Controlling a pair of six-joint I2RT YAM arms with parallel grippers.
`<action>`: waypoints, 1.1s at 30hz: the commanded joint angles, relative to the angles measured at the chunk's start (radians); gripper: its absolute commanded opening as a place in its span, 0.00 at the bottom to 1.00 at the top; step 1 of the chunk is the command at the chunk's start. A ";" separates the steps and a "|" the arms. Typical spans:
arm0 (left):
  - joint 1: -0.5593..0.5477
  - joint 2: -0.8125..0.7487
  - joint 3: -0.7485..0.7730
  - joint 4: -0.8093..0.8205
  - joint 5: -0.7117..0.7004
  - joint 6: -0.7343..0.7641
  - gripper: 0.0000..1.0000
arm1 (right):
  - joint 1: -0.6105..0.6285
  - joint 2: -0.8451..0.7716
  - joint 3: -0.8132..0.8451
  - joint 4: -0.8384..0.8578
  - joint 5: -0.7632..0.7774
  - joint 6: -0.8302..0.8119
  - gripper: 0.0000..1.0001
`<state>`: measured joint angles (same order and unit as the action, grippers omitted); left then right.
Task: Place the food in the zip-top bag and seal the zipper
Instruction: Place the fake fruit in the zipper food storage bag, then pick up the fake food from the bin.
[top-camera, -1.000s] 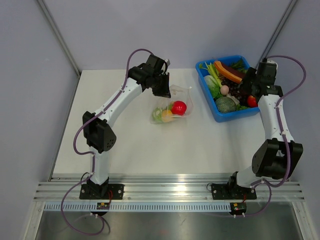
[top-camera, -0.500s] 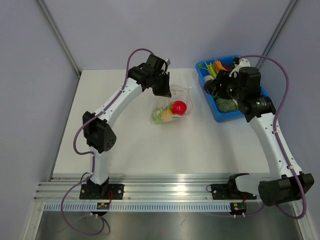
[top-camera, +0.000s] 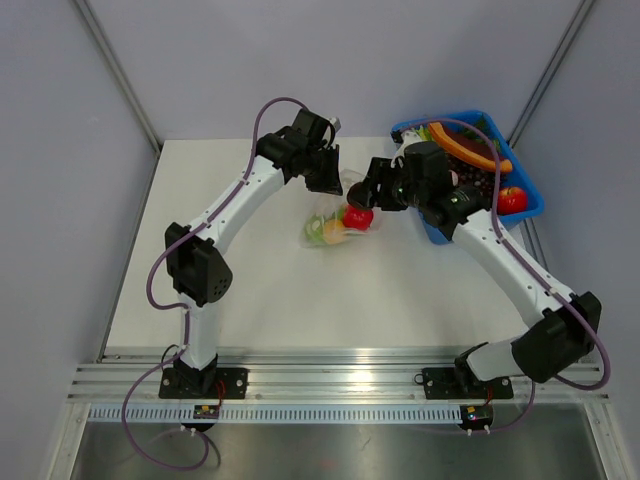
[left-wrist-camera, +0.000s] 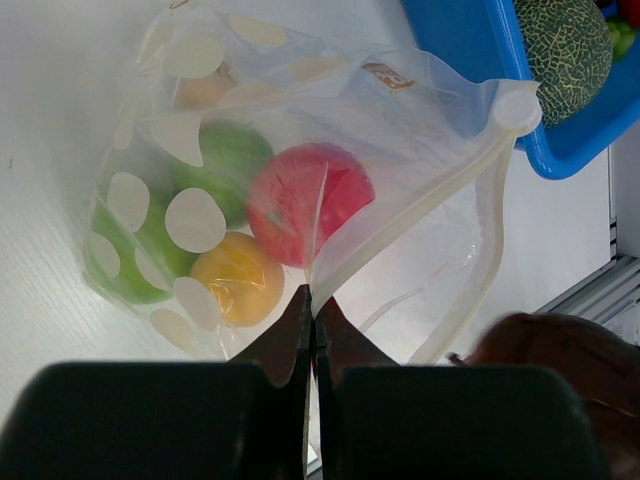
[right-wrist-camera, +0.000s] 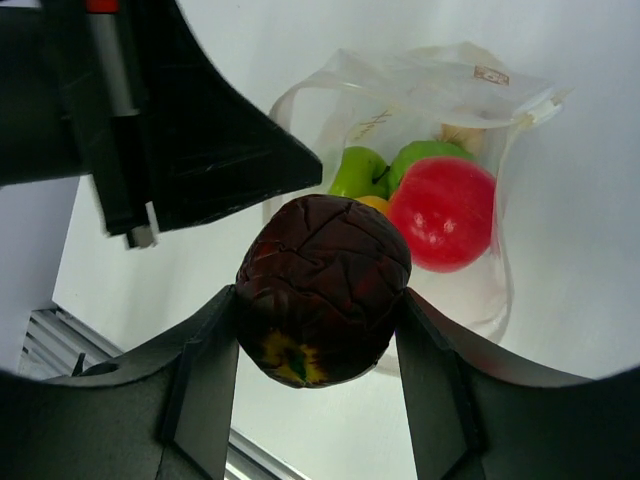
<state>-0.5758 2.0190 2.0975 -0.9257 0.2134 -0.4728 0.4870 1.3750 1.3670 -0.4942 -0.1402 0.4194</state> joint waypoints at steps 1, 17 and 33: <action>0.005 -0.065 -0.010 0.031 0.030 -0.004 0.00 | 0.012 0.065 0.000 0.089 0.027 0.038 0.44; 0.010 -0.123 -0.031 0.037 0.132 0.014 0.00 | 0.012 0.303 0.184 0.103 0.177 0.021 0.89; 0.047 -0.131 -0.068 0.053 0.113 -0.004 0.00 | -0.065 0.012 0.034 0.014 0.386 -0.053 0.27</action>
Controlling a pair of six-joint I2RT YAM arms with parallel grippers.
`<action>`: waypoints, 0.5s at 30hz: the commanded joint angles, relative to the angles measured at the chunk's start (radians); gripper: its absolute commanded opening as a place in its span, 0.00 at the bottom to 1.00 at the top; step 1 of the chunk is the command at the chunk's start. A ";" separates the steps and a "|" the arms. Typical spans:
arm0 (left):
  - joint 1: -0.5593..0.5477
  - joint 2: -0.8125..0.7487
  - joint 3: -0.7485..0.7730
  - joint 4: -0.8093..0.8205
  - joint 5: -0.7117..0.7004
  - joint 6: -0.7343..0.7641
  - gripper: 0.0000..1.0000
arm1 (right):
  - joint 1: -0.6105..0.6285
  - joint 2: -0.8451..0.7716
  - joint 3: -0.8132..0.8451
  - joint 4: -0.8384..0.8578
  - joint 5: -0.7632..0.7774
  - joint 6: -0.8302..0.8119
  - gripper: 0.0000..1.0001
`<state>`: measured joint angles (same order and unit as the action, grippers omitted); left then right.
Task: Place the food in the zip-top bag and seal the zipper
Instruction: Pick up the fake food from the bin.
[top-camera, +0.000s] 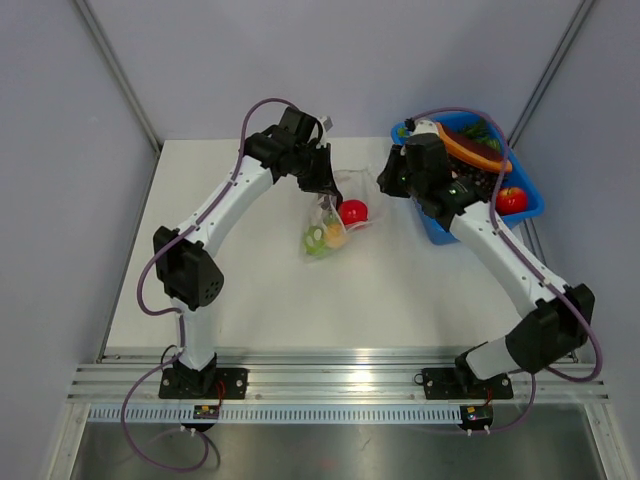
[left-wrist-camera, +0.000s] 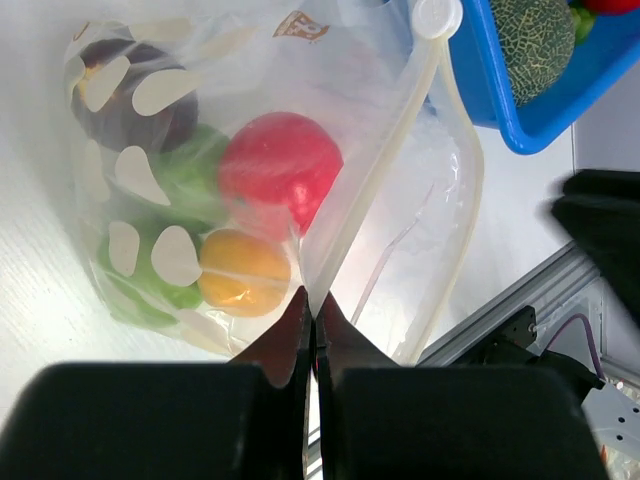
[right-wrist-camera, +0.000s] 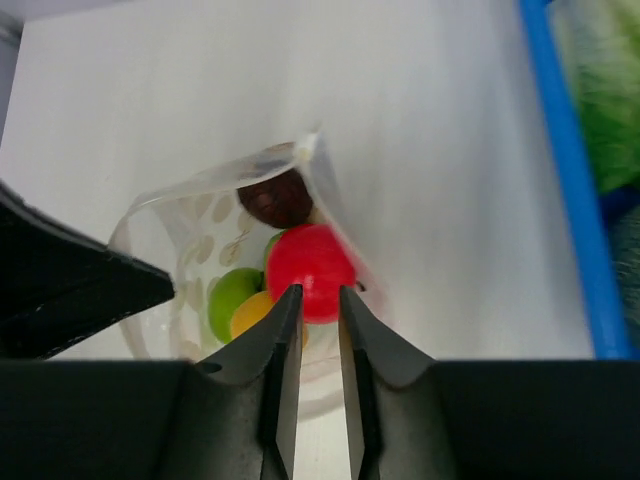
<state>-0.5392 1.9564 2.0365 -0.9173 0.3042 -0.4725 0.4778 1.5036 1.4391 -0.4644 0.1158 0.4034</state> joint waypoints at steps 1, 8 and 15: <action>0.010 -0.067 -0.009 0.043 0.021 -0.003 0.00 | -0.105 -0.132 -0.055 -0.019 0.108 -0.035 0.26; 0.012 -0.062 -0.010 0.055 0.035 -0.011 0.00 | -0.428 -0.126 -0.129 -0.049 -0.013 -0.084 0.66; 0.012 -0.063 -0.007 0.049 0.036 -0.006 0.00 | -0.536 0.055 -0.056 -0.069 -0.056 -0.133 0.99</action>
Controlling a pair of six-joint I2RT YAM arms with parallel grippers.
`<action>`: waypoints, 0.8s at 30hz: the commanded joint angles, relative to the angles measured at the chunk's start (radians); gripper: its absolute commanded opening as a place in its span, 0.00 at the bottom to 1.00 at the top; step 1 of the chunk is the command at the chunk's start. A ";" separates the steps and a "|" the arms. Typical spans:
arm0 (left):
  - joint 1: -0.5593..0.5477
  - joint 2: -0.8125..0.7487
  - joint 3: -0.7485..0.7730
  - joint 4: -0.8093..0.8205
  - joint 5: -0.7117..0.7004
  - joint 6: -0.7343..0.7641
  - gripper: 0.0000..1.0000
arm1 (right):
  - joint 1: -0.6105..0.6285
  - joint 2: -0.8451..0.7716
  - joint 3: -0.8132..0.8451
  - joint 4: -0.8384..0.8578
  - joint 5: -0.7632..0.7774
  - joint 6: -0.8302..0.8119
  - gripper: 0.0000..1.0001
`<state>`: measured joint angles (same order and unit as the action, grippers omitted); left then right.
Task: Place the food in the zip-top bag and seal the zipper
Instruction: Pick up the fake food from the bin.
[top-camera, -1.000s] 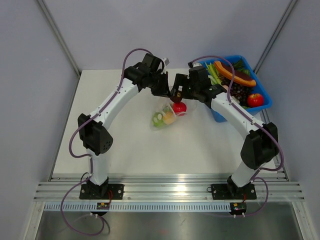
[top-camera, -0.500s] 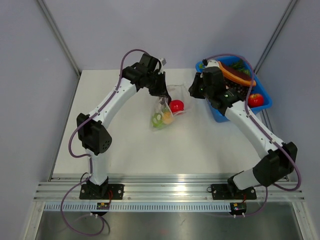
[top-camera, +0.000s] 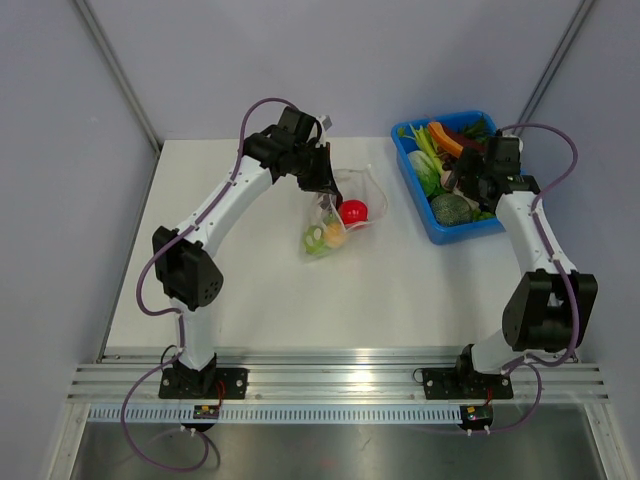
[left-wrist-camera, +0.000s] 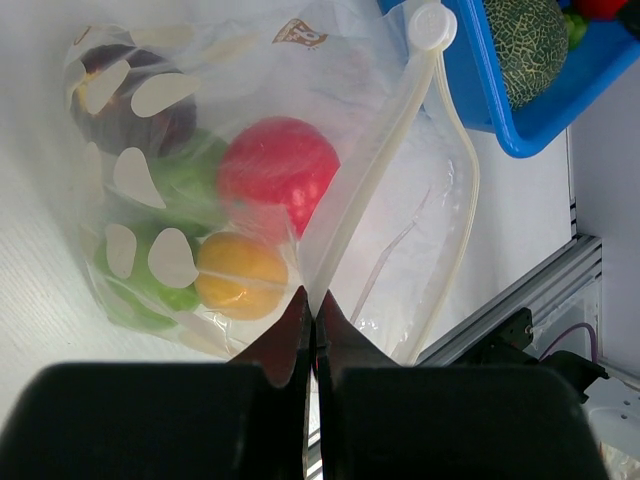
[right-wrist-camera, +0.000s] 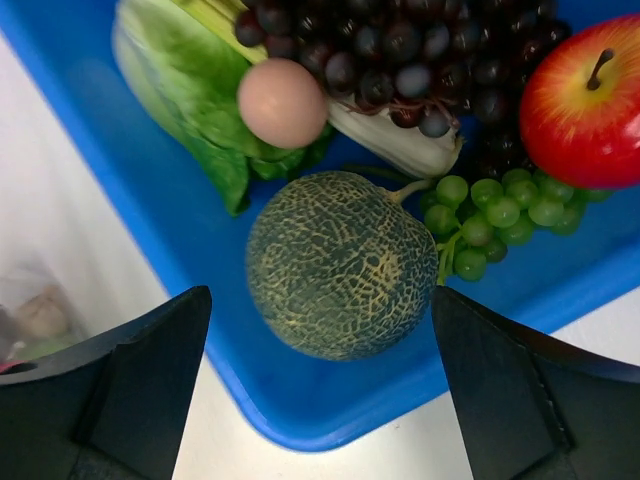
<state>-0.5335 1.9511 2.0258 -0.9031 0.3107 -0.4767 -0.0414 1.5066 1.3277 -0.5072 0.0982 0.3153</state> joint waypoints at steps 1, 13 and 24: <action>0.006 -0.057 0.005 0.035 0.030 -0.002 0.00 | -0.023 0.072 0.067 -0.031 -0.041 -0.045 0.99; 0.006 -0.067 -0.044 0.064 0.044 0.006 0.00 | -0.026 0.155 0.119 -0.004 -0.034 -0.039 0.98; 0.006 -0.050 -0.016 0.044 0.021 0.001 0.00 | -0.025 0.280 0.217 0.036 -0.046 -0.059 0.74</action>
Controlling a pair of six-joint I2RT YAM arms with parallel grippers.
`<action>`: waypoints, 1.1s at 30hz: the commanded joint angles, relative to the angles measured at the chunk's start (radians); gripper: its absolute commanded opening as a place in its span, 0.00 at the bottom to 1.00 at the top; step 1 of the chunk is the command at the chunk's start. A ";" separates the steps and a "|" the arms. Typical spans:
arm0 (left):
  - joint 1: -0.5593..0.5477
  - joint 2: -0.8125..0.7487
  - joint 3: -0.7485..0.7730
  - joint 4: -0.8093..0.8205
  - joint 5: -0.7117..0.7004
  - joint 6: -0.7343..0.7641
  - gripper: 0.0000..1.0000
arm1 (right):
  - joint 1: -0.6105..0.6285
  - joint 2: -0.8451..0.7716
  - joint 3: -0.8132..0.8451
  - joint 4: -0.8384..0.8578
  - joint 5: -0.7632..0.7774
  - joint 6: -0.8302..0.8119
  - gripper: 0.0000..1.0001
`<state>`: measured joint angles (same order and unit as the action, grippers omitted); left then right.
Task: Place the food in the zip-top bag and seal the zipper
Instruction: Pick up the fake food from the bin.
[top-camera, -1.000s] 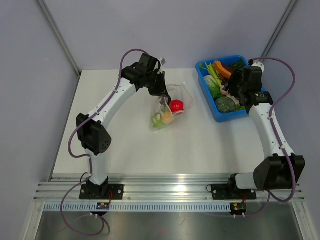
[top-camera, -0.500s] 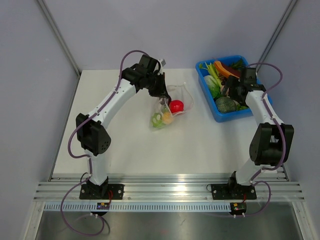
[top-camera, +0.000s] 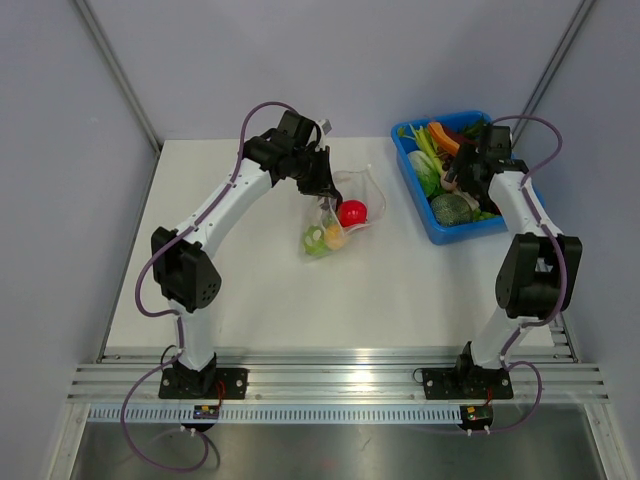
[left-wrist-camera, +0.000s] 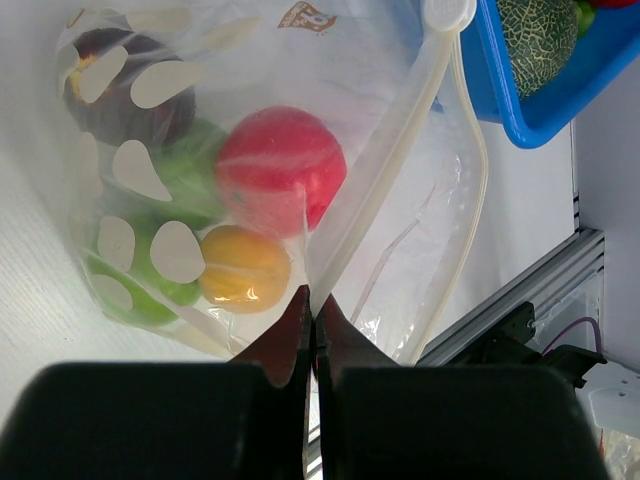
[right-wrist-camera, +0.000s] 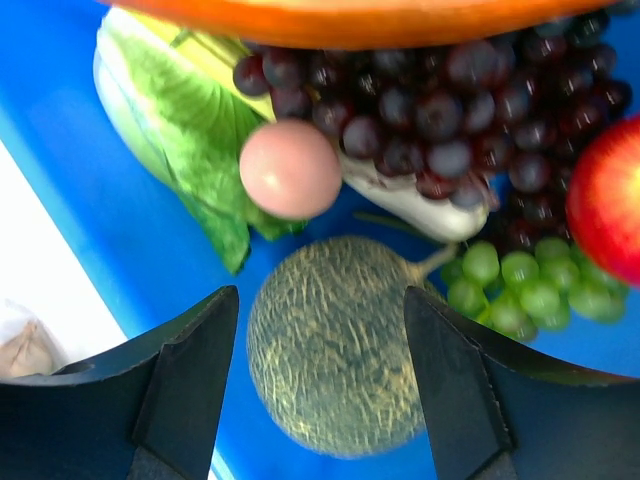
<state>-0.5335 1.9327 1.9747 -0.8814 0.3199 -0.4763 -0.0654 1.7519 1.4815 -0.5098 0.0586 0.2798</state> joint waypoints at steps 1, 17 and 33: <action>0.006 -0.031 0.033 0.025 0.013 0.001 0.00 | -0.001 0.046 0.072 0.037 -0.003 -0.028 0.74; 0.006 -0.006 0.027 0.030 0.019 0.008 0.00 | -0.001 0.267 0.240 0.045 -0.091 -0.013 0.73; 0.004 -0.005 0.003 0.048 0.030 -0.004 0.00 | -0.002 0.072 0.129 0.083 -0.065 -0.013 0.36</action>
<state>-0.5335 1.9327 1.9743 -0.8742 0.3202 -0.4763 -0.0654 1.9797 1.6310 -0.4770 -0.0185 0.2687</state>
